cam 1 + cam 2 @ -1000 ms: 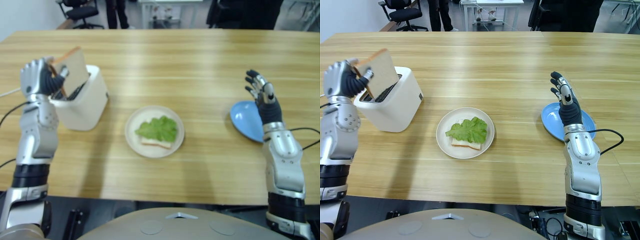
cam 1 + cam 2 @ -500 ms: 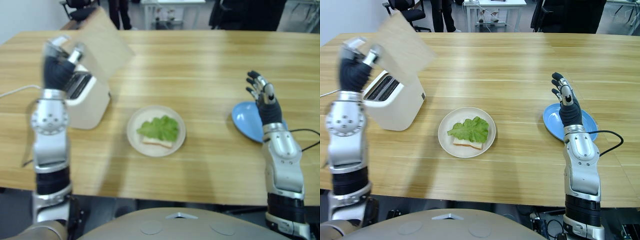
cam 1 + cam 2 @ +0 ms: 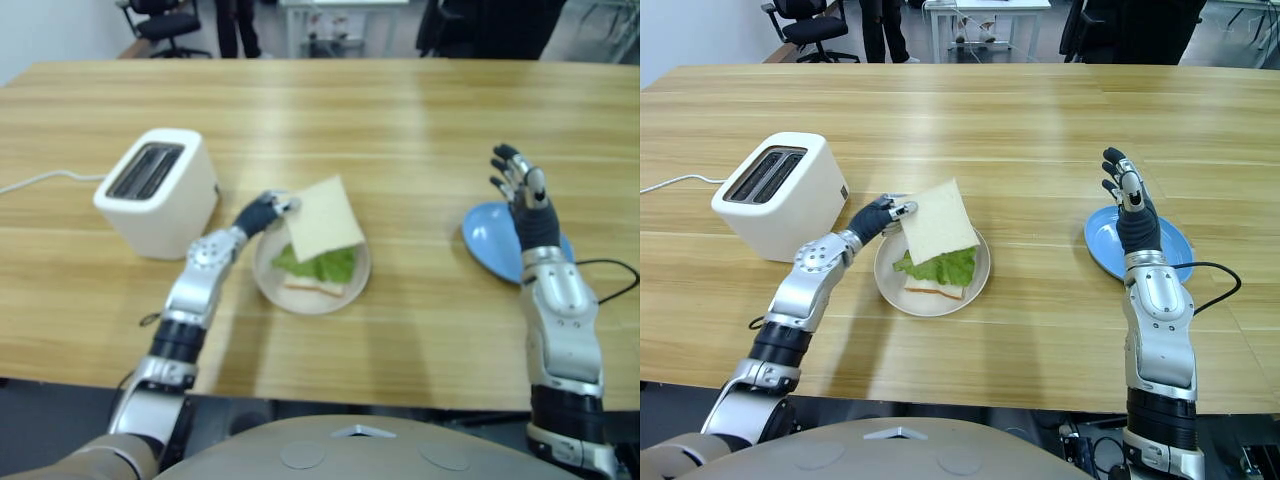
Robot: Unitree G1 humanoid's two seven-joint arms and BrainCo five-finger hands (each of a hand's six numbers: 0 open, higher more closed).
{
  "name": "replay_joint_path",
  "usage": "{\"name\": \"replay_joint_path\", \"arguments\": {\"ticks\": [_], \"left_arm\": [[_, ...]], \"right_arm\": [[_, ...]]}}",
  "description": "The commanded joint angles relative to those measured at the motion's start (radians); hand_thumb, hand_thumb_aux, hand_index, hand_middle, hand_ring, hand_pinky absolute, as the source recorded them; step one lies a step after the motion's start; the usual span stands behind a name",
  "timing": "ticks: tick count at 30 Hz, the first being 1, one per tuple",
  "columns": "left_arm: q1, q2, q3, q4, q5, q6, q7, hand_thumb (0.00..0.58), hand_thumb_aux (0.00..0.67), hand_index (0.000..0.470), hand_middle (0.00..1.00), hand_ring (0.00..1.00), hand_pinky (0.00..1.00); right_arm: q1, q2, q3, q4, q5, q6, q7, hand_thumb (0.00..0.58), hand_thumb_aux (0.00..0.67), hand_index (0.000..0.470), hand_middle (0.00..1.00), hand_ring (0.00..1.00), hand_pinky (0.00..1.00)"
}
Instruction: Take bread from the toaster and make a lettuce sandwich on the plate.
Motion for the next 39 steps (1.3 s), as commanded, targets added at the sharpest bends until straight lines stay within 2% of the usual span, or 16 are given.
{"name": "replay_joint_path", "arguments": {"ticks": [1,7,17,32,39], "left_arm": [[-0.053,-0.003,-0.023,0.128,0.061,-0.046,0.03,0.58,0.67,0.46,1.0,1.0,1.0],[-0.124,0.006,-0.081,0.293,0.158,-0.105,0.039,0.58,0.67,0.46,1.0,1.0,1.0],[-0.092,0.034,-0.089,0.283,0.146,-0.076,-0.086,0.58,0.67,0.46,1.0,1.0,1.0],[-0.063,0.066,0.106,0.087,-0.065,0.029,-0.166,0.58,0.67,0.46,1.0,1.0,1.0],[-0.03,0.085,0.083,0.016,-0.073,0.072,-0.203,0.58,0.67,0.46,1.0,1.0,1.0]], "right_arm": [[-0.006,0.008,0.036,0.013,-0.017,-0.002,0.004,0.0,0.0,0.0,0.0,0.0,0.0],[0.0,0.005,0.084,-0.003,-0.047,-0.01,0.006,0.0,0.0,0.0,0.0,0.0,0.0],[0.005,-0.016,0.154,0.01,-0.113,-0.052,0.028,0.0,0.0,0.0,0.0,0.0,0.0],[-0.002,-0.015,0.163,0.068,-0.147,-0.098,0.04,0.0,0.0,0.0,0.0,0.0,0.0],[-0.003,-0.016,0.165,0.082,-0.161,-0.109,0.04,0.0,0.0,0.0,0.0,0.0,0.0]]}}
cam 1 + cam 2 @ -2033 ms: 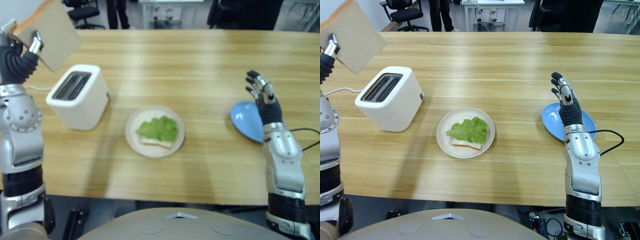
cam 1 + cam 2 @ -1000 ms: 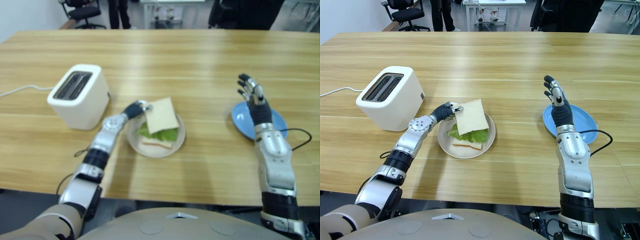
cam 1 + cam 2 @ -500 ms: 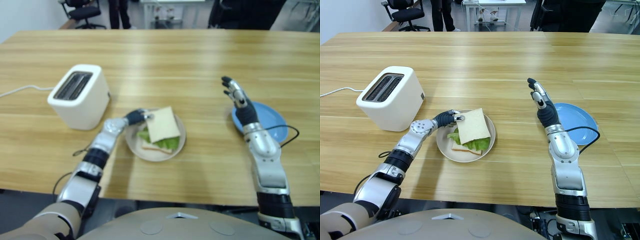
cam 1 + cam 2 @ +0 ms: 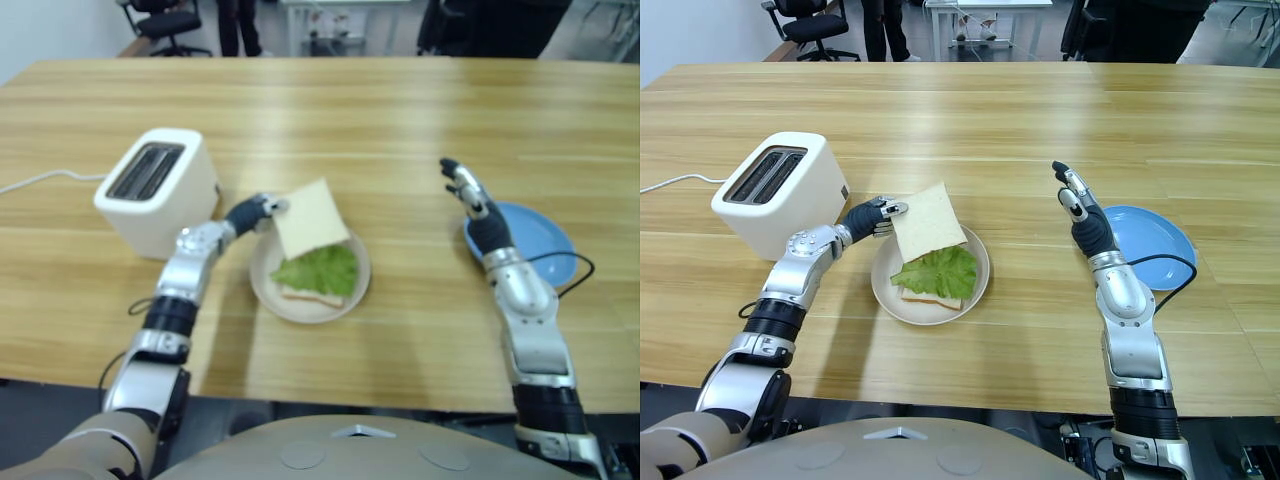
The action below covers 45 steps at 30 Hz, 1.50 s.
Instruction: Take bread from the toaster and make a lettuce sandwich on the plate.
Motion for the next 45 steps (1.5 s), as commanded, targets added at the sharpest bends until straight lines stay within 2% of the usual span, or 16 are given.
{"name": "replay_joint_path", "arguments": {"ticks": [1,11,20,26,37,41,44,45], "left_arm": [[0.027,0.015,-0.03,-0.016,0.008,0.024,-0.03,0.58,0.67,0.46,1.0,1.0,1.0],[0.04,0.012,-0.12,0.081,0.085,-0.022,-0.029,0.58,0.67,0.46,1.0,1.0,1.0],[-0.034,-0.011,-0.12,0.325,0.13,-0.125,0.025,0.58,0.67,0.46,1.0,1.0,1.0],[-0.051,-0.009,-0.147,0.419,0.179,-0.187,0.039,0.58,0.67,0.46,1.0,1.0,1.0],[-0.032,-0.018,-0.149,0.413,0.195,-0.21,0.024,0.58,0.67,0.46,1.0,1.0,1.0],[-0.02,-0.013,-0.14,0.374,0.2,-0.211,0.027,0.58,0.67,0.46,1.0,1.0,1.0],[-0.009,0.007,-0.121,0.282,0.225,-0.226,0.089,0.58,0.67,0.46,1.0,1.0,1.0],[-0.008,0.018,-0.112,0.244,0.249,-0.236,0.14,0.563,0.554,0.381,1.0,1.0,1.0]], "right_arm": [[0.002,-0.007,0.014,0.018,-0.013,-0.007,0.006,0.0,0.0,0.0,0.0,0.0,0.0],[0.017,-0.028,0.078,0.007,-0.102,-0.054,0.01,0.0,0.0,0.0,0.0,0.0,0.0],[0.015,-0.105,0.393,0.036,-0.492,-0.233,0.012,0.0,0.0,0.0,0.0,0.0,0.0],[-0.026,-0.125,0.554,0.11,-0.739,-0.279,-0.039,0.0,0.0,0.0,0.0,0.0,0.0],[-0.191,-0.093,0.791,0.393,-1.038,-0.294,-0.171,0.0,0.0,0.0,0.0,0.0,0.0],[-0.192,-0.083,0.846,0.43,-1.068,-0.291,-0.148,0.0,0.0,0.0,0.0,0.0,0.0],[-0.172,-0.087,0.87,0.439,-1.067,-0.285,-0.111,0.0,0.0,0.0,0.0,0.0,0.0],[-0.166,-0.089,0.877,0.444,-1.065,-0.283,-0.101,0.0,0.0,0.0,0.0,0.0,0.0]]}}
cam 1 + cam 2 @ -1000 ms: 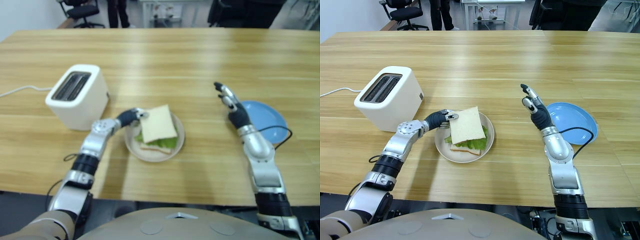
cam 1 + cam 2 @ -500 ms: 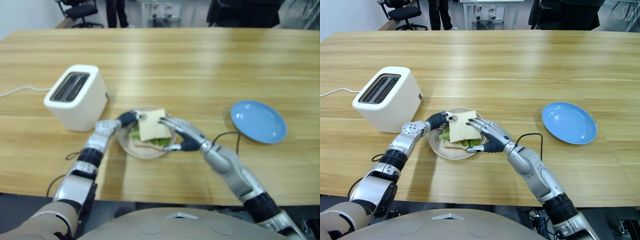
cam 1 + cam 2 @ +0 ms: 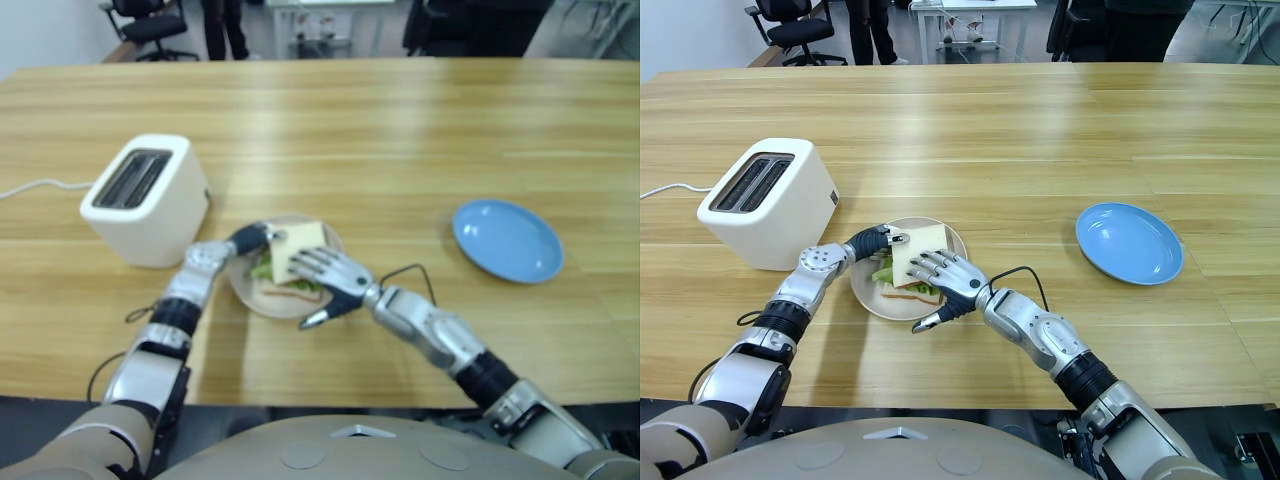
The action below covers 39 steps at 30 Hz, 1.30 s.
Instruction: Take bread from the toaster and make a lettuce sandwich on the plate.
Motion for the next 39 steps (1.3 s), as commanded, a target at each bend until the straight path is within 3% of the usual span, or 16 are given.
{"name": "replay_joint_path", "arguments": {"ticks": [1,2,3,4,12,16,20,21,22,23,24,25,29,30,31,39], "left_arm": [[0.011,0.019,0.002,-0.134,0.077,-0.015,0.135,0.297,0.202,0.139,0.77,0.77,0.77],[0.006,0.036,0.012,-0.172,0.121,-0.014,0.21,0.0,0.0,0.0,0.32,0.32,0.32],[0.001,0.053,0.023,-0.205,0.164,-0.009,0.279,0.0,0.0,0.0,0.32,0.32,0.32],[-0.005,0.07,0.041,-0.244,0.206,-0.006,0.354,0.0,0.0,0.0,0.0,0.0,0.0],[0.029,0.184,0.146,-0.57,0.455,0.064,0.691,0.0,0.0,0.0,0.0,0.0,0.0],[0.094,0.198,0.188,-0.702,0.421,0.094,0.636,0.0,0.0,0.0,0.0,0.0,0.0],[0.192,0.182,0.178,-0.761,0.22,0.139,0.388,0.0,0.0,0.0,0.0,0.0,0.0],[0.228,0.186,0.173,-0.782,0.167,0.149,0.321,0.0,0.0,0.0,0.07,0.07,0.07],[0.266,0.198,0.167,-0.809,0.126,0.159,0.26,0.0,0.0,0.0,0.6,0.6,0.6],[0.302,0.216,0.164,-0.838,0.098,0.167,0.208,0.128,0.079,0.054,0.94,0.94,0.94],[0.342,0.235,0.173,-0.872,0.064,0.178,0.158,0.41,0.307,0.211,1.0,1.0,1.0],[0.378,0.256,0.189,-0.909,0.029,0.191,0.112,0.58,0.67,0.46,1.0,1.0,1.0],[0.515,0.401,0.281,-1.054,-0.05,0.249,-0.047,0.58,0.67,0.46,1.0,1.0,1.0],[0.537,0.446,0.285,-1.068,-0.02,0.252,-0.06,0.58,0.67,0.46,1.0,1.0,1.0],[0.56,0.492,0.279,-1.076,0.017,0.254,-0.073,0.58,0.67,0.46,1.0,1.0,1.0],[0.664,0.635,0.033,-0.984,0.267,0.257,-0.146,0.58,0.67,0.46,1.0,1.0,1.0]], "right_arm": [[0.053,-0.009,0.107,0.084,-0.035,0.001,0.11,0.0,0.0,0.0,0.0,0.0,0.0],[0.056,-0.01,0.111,0.088,-0.036,0.006,0.118,0.0,0.0,0.0,0.0,0.0,0.0],[0.059,-0.011,0.114,0.093,-0.035,0.009,0.127,0.0,0.0,0.0,0.0,0.0,0.0],[0.061,-0.011,0.117,0.097,-0.036,0.013,0.135,0.0,0.0,0.0,0.0,0.0,0.0],[0.051,-0.03,0.093,0.117,-0.014,0.051,0.14,0.0,0.0,0.0,0.0,0.0,0.0],[0.048,-0.062,0.036,0.076,0.022,0.067,0.108,0.0,0.0,0.0,0.0,0.0,0.0],[0.056,-0.089,-0.066,-0.024,0.11,0.024,-0.01,0.0,0.0,0.0,0.0,0.0,0.0],[0.063,-0.091,-0.107,-0.069,0.146,-0.003,-0.063,0.0,0.0,0.0,0.0,0.0,0.0],[0.075,-0.094,-0.15,-0.116,0.186,-0.028,-0.106,0.0,0.0,0.0,0.0,0.0,0.0],[0.089,-0.097,-0.192,-0.165,0.23,-0.053,-0.134,0.0,0.0,0.0,0.0,0.0,0.0],[0.109,-0.098,-0.24,-0.22,0.288,-0.076,-0.151,0.0,0.0,0.0,0.0,0.0,0.0],[0.131,-0.1,-0.285,-0.273,0.343,-0.089,-0.151,0.0,0.0,0.0,0.0,0.0,0.0],[0.2,-0.149,-0.43,-0.385,0.501,-0.058,-0.057,0.0,0.0,0.0,0.0,0.0,0.0],[0.21,-0.169,-0.449,-0.376,0.515,-0.04,-0.022,0.493,0.41,0.281,0.84,0.84,0.84],[0.223,-0.193,-0.463,-0.362,0.537,-0.023,0.021,0.58,0.67,0.46,1.0,1.0,1.0],[0.346,-0.29,-0.362,-0.354,0.624,0.12,0.42,0.58,0.67,0.46,1.0,1.0,1.0]]}}
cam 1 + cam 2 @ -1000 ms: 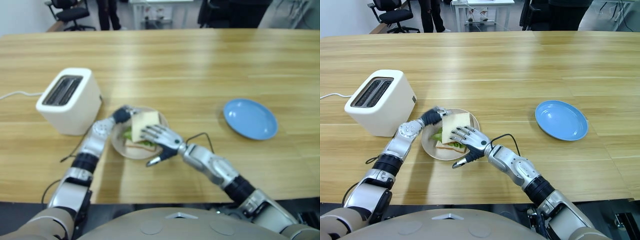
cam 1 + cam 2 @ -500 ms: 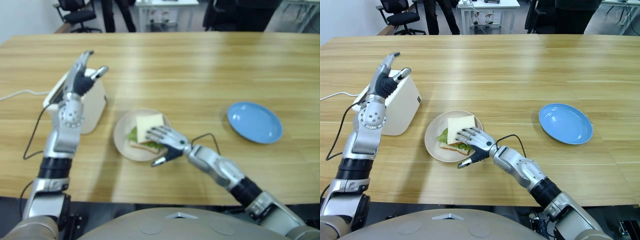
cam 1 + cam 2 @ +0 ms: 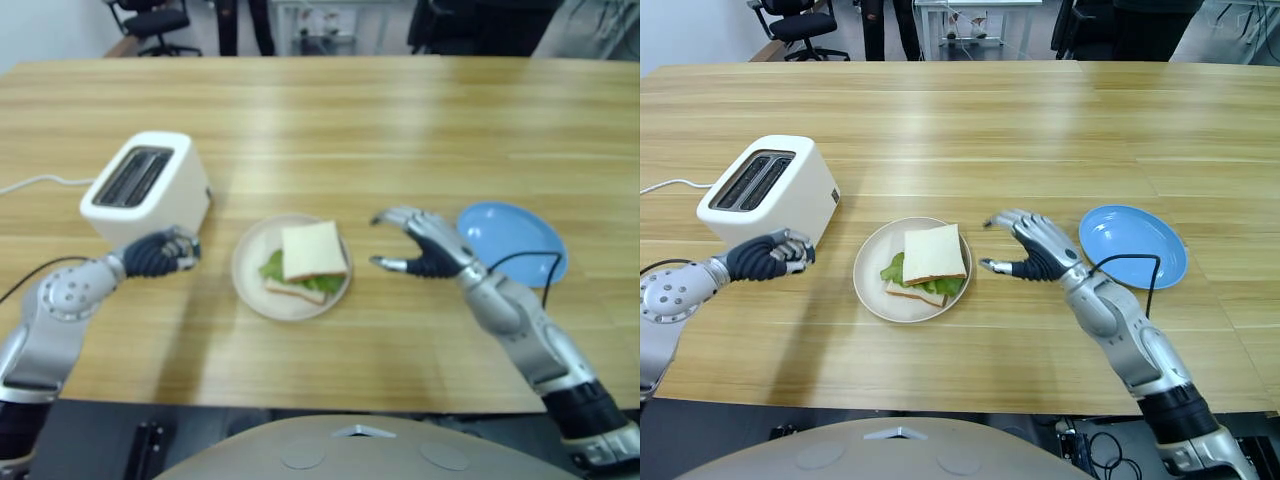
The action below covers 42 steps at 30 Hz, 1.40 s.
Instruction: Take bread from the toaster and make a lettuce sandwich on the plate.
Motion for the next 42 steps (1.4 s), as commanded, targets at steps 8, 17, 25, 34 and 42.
{"name": "replay_joint_path", "arguments": {"ticks": [8,17,25,34,42], "left_arm": [[-0.05,-0.039,-0.246,0.125,0.173,0.034,-0.07,0.58,0.67,0.46,1.0,1.0,1.0],[-0.236,-0.202,-0.36,0.304,0.2,-0.048,-0.051,0.58,0.67,0.46,1.0,1.0,1.0],[-0.436,-0.384,-0.414,0.526,0.195,-0.105,-0.021,0.58,0.67,0.46,1.0,1.0,1.0],[-0.693,-0.528,-0.384,1.005,0.185,-0.223,0.153,0.58,0.67,0.46,1.0,1.0,1.0],[-0.759,-0.533,-0.371,1.163,0.204,-0.261,0.269,0.482,0.394,0.271,0.49,0.49,0.49]], "right_arm": [[0.051,0.041,0.221,-0.014,0.002,0.114,0.318,0.58,0.67,0.46,1.0,1.0,1.0],[-0.079,0.163,0.332,0.165,-0.075,0.093,0.308,0.58,0.67,0.46,1.0,1.0,1.0],[-0.334,0.236,0.295,0.585,-0.079,0.014,0.138,0.58,0.67,0.46,1.0,1.0,1.0],[-0.604,0.281,0.309,1.042,-0.136,-0.086,-0.113,0.58,0.67,0.46,1.0,1.0,1.0],[-0.646,0.264,0.324,1.077,-0.176,-0.146,-0.242,0.571,0.586,0.402,0.0,0.0,0.0]]}}
